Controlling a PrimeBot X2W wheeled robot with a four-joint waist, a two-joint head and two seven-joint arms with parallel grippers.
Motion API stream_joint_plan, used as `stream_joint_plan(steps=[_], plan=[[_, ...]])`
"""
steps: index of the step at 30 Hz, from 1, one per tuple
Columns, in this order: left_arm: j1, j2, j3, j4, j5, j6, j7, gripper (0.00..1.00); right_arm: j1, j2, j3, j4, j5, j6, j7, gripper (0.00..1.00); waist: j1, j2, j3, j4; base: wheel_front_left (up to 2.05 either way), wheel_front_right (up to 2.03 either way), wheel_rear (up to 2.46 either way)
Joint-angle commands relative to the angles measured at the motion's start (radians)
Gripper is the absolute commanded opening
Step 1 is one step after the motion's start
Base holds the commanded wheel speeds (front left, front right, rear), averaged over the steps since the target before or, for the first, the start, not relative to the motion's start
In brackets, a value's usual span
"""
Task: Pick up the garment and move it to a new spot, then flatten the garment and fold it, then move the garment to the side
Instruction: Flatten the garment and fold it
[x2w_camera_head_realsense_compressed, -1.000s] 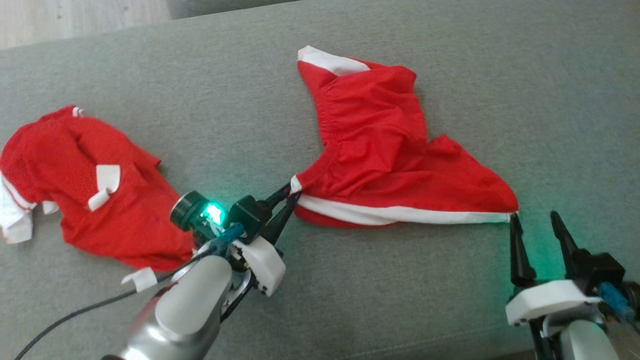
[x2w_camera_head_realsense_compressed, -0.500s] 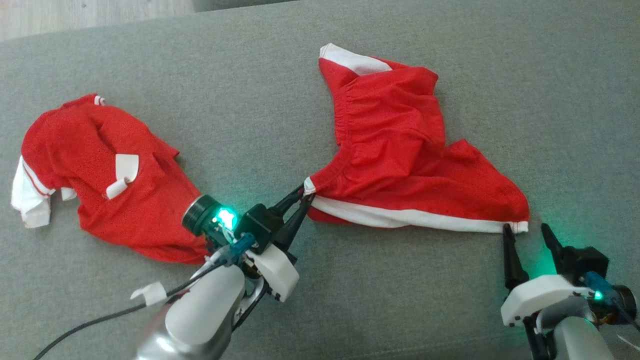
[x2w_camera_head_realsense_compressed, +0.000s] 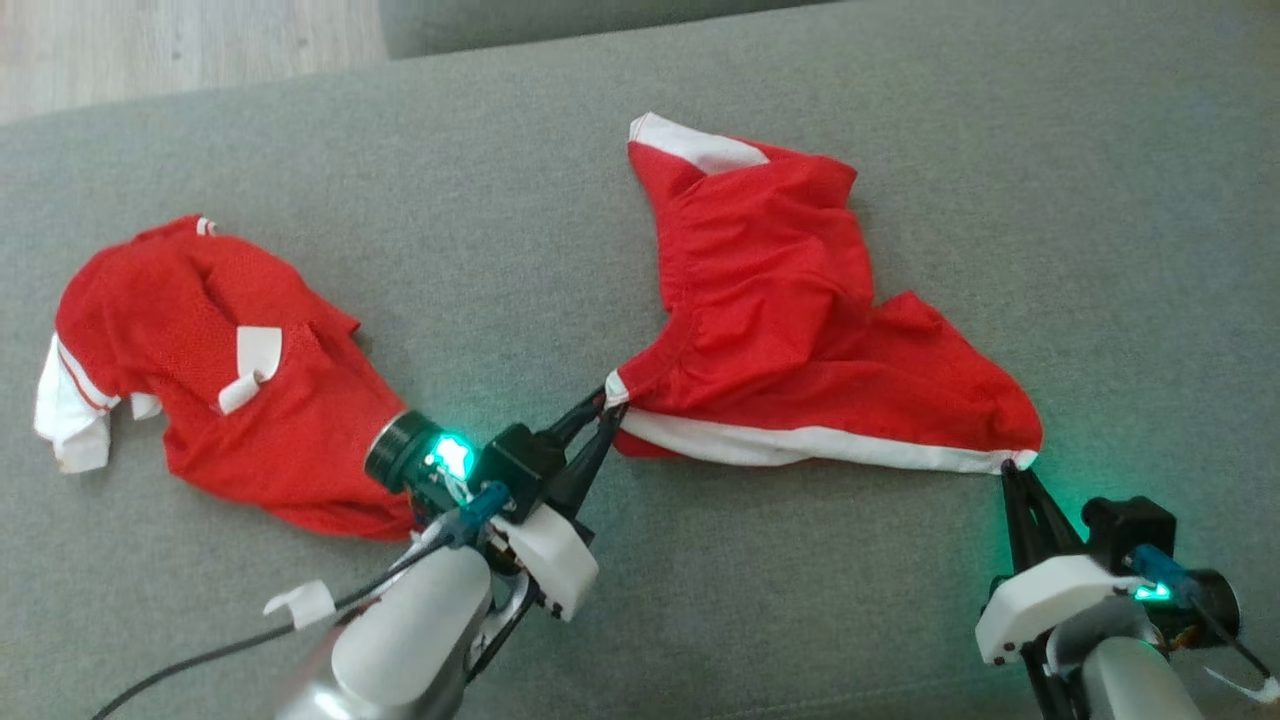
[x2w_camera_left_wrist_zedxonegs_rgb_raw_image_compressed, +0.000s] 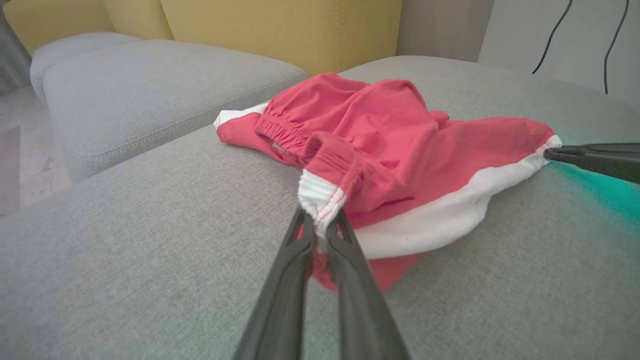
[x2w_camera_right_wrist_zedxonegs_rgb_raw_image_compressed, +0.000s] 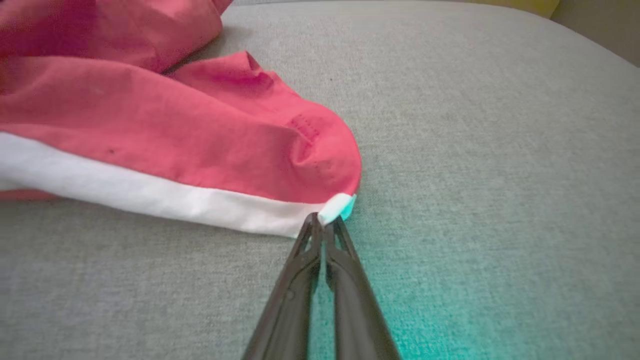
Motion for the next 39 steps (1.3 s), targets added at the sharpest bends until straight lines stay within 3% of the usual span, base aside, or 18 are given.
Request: stream_joint_plan(steps=[1, 8, 19, 28, 39], plan=[[-0.020, 0.014, 0.035, -0.027, -0.012, 0.009, -0.007, 0.00, -0.019, -0.007, 0.030, -0.030, 0.022, 0.007, -0.012, 0.00, 0.0001, 0.0000, -0.010, -0.002, 0.00, 0.00, 0.00], [-0.052, 0.018, 0.064, -0.046, -0.041, 0.013, -0.009, 0.00, -0.045, -0.007, 0.057, -0.117, 0.112, 0.007, -0.051, 0.00, 0.0001, 0.0000, -0.050, -0.002, 0.00, 0.00, 0.00], [-0.241, 0.032, 0.136, -0.069, -0.115, -0.032, 0.084, 0.00, -0.158, -0.024, 0.092, -0.333, 0.200, 0.007, -0.028, 0.00, 0.0001, 0.0000, -0.114, -0.002, 0.00, 0.00, 0.00], [-0.450, 0.021, 0.189, -0.020, -0.130, -0.022, 0.132, 0.00, -0.313, -0.107, 0.125, -0.489, 0.173, 0.007, 0.059, 0.00, 0.0001, 0.0000, -0.157, -0.004, 0.00, 0.00, 0.00], [-0.545, 0.023, 0.206, 0.021, -0.143, -0.027, 0.128, 0.00, -0.379, -0.162, 0.115, -0.536, 0.026, 0.007, 0.120, 0.00, 0.0001, 0.0000, -0.191, 0.033, 0.00, 0.00, 0.00]])
